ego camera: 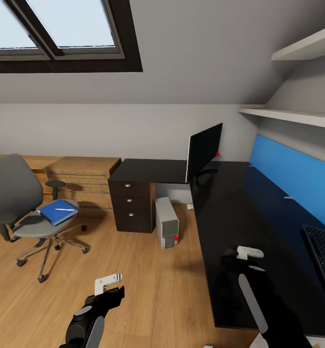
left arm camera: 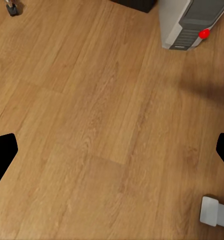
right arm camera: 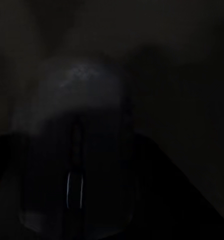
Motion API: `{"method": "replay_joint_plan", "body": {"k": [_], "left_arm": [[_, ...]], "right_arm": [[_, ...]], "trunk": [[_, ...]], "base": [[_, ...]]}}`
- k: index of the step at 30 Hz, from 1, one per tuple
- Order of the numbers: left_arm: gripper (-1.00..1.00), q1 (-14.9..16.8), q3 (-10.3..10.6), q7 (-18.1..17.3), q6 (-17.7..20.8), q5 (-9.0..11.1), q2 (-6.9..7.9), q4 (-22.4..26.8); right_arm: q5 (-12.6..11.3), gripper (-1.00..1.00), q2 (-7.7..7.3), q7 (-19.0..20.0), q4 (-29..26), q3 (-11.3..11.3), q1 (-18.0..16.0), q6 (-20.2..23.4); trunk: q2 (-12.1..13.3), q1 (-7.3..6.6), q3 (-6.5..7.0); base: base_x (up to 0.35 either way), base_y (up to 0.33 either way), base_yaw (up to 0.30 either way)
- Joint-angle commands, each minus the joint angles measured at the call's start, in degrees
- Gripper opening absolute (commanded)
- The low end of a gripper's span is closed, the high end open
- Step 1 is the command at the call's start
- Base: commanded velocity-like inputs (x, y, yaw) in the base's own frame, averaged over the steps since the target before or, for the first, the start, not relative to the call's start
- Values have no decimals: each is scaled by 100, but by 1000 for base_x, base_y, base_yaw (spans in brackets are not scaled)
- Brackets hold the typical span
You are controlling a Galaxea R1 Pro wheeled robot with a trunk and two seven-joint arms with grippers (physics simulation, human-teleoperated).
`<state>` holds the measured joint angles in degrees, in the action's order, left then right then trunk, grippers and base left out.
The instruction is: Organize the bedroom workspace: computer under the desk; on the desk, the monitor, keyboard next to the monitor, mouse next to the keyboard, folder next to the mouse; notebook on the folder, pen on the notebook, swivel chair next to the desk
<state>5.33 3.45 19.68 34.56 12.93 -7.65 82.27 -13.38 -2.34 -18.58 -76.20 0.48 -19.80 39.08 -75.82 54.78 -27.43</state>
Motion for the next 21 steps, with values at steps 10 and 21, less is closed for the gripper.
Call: {"method": "replay_joint_plan", "body": {"k": [10, 21], "left_arm": [[100, 4, 6, 35, 22, 69, 3, 8], [100, 4, 13, 36, 19, 65, 1, 8]], "right_arm": [[-104, -100, 146, -72, -658, 239, 38, -26], [-86, -100, 146, -76, -643, 293, 38, -35]], "trunk": [[-4, 0, -6], [-4, 0, -6]], "base": [[0, 19, 31], [0, 300, 270]]}}
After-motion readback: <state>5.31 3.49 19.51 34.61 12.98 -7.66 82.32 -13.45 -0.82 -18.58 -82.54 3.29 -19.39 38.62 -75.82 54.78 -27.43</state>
